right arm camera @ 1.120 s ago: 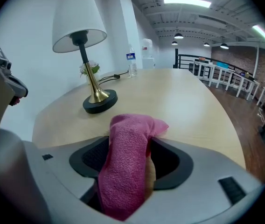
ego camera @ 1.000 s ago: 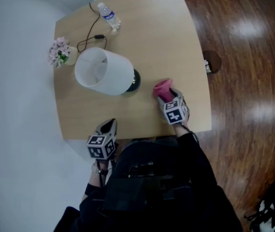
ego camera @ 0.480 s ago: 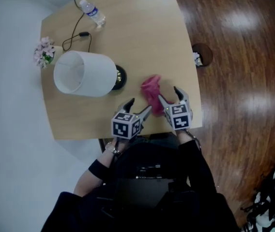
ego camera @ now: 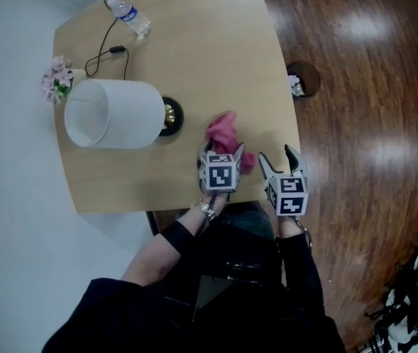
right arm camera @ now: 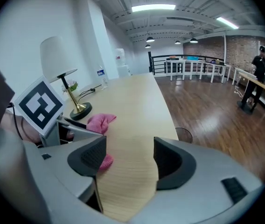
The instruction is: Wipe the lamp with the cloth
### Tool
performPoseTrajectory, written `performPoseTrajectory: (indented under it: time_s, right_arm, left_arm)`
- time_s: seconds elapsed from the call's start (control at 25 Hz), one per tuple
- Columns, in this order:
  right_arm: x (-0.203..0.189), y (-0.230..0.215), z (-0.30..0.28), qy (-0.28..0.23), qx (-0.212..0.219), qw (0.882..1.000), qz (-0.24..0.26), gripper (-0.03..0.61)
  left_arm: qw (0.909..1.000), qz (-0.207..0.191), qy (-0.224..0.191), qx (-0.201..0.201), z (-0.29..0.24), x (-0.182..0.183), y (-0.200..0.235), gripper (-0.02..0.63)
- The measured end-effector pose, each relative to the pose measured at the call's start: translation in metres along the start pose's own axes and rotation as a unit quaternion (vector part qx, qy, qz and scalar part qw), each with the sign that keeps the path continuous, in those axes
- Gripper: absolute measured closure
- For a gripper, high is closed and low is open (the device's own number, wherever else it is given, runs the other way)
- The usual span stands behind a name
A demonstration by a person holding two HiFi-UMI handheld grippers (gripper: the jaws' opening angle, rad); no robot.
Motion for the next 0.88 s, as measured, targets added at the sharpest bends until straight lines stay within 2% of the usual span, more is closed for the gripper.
performPoseTrajectory:
  time_s: [0.16, 0.36, 0.48, 0.56, 0.72, 0.88]
  right_arm:
    - [-0.003, 0.008, -0.001, -0.005, 0.003, 1.000, -0.007, 0.253]
    - [-0.004, 0.015, -0.002, -0.013, 0.008, 1.000, -0.012, 0.253]
    - [-0.004, 0.016, -0.003, -0.010, 0.011, 1.000, -0.008, 0.253]
    - [-0.004, 0.016, -0.003, -0.009, 0.011, 1.000, -0.011, 0.253]
    - [-0.003, 0.015, -0.001, -0.020, 0.009, 1.000, -0.014, 0.253]
    - [0.006, 0.021, -0.008, -0.023, 0.018, 1.000, -0.012, 0.253]
  left_arm:
    - [0.9997, -0.017, -0.001, 0.015, -0.005, -0.004, 0.003, 0.242]
    - [0.9988, -0.036, -0.007, 0.031, -0.006, -0.004, 0.012, 0.356]
    - [0.9988, -0.041, -0.009, 0.027, -0.007, -0.005, 0.016, 0.371]
    - [0.9988, -0.039, -0.011, 0.026, -0.007, -0.004, 0.019, 0.406]
    - [0.9983, -0.055, -0.016, 0.004, -0.003, -0.003, 0.019, 0.469]
    - [0.9961, -0.075, -0.029, -0.037, 0.014, 0.000, 0.025, 0.485]
Point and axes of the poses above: the fingertips, and each gripper's own axes: z backward along the fingers, y to its left, x out of its top, the point moved 4 cm from there along z, backward along the fingers, and after that the axes turned 14 degrees about x, right-handed, at the moved point
